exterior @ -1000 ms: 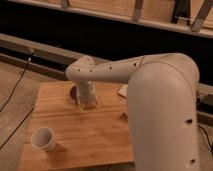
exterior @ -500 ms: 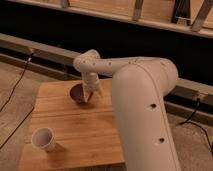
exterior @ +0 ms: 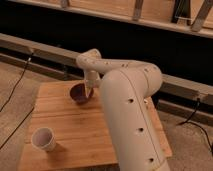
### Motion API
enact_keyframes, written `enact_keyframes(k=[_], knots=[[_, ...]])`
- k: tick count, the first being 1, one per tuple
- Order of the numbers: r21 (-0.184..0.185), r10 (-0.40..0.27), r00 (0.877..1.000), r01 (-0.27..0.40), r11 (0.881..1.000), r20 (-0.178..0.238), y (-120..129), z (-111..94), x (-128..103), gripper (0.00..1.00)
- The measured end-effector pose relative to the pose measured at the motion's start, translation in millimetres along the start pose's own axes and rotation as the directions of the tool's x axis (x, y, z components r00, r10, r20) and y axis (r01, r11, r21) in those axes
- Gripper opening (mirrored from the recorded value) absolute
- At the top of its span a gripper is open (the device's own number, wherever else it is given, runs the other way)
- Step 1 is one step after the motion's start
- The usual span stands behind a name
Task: Drag the ceramic bowl in a circle
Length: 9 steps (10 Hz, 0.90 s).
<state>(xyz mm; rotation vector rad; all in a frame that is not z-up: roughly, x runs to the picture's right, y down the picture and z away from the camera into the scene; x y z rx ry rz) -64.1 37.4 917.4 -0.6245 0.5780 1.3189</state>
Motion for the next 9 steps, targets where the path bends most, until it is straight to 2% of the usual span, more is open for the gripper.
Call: enact_keyframes(k=[2, 4, 5, 6, 9], knots=[[-0.003, 0.018, 1.0, -0.018, 1.0, 0.01, 0, 6, -13, 0.65], [0.015, 0.035, 0.999, -0.035, 0.999, 0.023, -4, 9, -23, 0.65], [0.029, 0.035, 0.999, -0.036, 0.999, 0.022, -6, 11, -23, 0.61], [0.038, 0.033, 0.999, -0.033, 0.999, 0.016, -9, 16, -21, 0.49], [0.012, 0.014, 1.0, -0.014, 1.0, 0.005, -7, 28, -15, 0.21]])
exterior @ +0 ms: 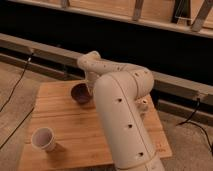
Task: Drag the ceramic bowl in a circle
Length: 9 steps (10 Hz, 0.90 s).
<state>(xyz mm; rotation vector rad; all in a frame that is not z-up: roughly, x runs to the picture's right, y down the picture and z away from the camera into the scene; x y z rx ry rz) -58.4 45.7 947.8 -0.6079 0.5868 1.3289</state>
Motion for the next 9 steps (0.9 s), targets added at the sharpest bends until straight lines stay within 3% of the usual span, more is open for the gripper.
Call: enact_keyframes(k=[1, 3, 9], knots=[[-0.019, 0.002, 1.0, -0.002, 1.0, -0.002, 1, 2, 2, 0.09], [-0.046, 0.006, 1.0, -0.006, 0.999, -0.006, 0, 3, 7, 0.0], [-0.079, -0.069, 0.995, 0.063, 0.995, -0.074, 17, 7, 51, 0.0]])
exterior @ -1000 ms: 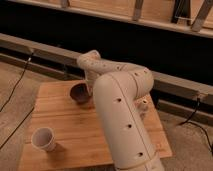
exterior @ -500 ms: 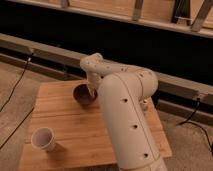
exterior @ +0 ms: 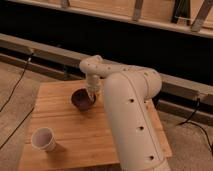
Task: Drag the ceramic bowl in a circle
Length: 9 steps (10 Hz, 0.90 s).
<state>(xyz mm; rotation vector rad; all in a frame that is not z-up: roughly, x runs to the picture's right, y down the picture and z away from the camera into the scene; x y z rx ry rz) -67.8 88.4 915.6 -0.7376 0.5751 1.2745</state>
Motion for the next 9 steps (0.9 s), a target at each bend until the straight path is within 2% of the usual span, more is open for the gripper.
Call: enact_keyframes(k=[3, 5, 9], knots=[[-0.009, -0.02, 0.999, 0.02, 1.0, -0.048, 4, 10, 34, 0.0], [0.0, 0.014, 0.998, -0.014, 1.0, -0.067, -14, 12, 56, 0.0], [0.032, 0.121, 0.992, -0.12, 0.992, -0.027, -65, -4, 71, 0.0]])
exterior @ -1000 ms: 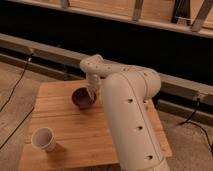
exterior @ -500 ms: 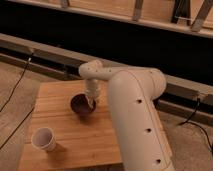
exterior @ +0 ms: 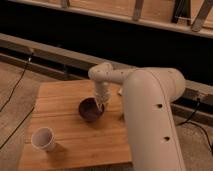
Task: Drag the ceramic bowl in a circle
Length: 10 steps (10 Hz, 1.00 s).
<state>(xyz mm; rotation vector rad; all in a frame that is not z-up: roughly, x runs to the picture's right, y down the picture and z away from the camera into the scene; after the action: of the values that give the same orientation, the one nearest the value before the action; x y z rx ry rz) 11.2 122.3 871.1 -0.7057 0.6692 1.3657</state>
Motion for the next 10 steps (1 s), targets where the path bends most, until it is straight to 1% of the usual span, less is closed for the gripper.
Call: enact_keyframes(k=[2, 3, 5, 7, 8, 10], knots=[[0.016, 0.043, 0.999, -0.044, 0.999, 0.027, -19, -7, -8, 0.0], [0.021, 0.064, 0.997, -0.065, 0.998, 0.043, -28, -10, -17, 0.0], [0.026, 0.085, 0.994, -0.087, 0.996, 0.07, -33, -13, -39, 0.0], [0.045, 0.076, 0.994, -0.08, 0.996, 0.081, -30, -14, -65, 0.0], [0.049, 0.066, 0.994, -0.07, 0.996, 0.082, -23, -14, -80, 0.0], [0.043, 0.041, 0.995, -0.045, 0.998, 0.089, -4, -17, -104, 0.0]])
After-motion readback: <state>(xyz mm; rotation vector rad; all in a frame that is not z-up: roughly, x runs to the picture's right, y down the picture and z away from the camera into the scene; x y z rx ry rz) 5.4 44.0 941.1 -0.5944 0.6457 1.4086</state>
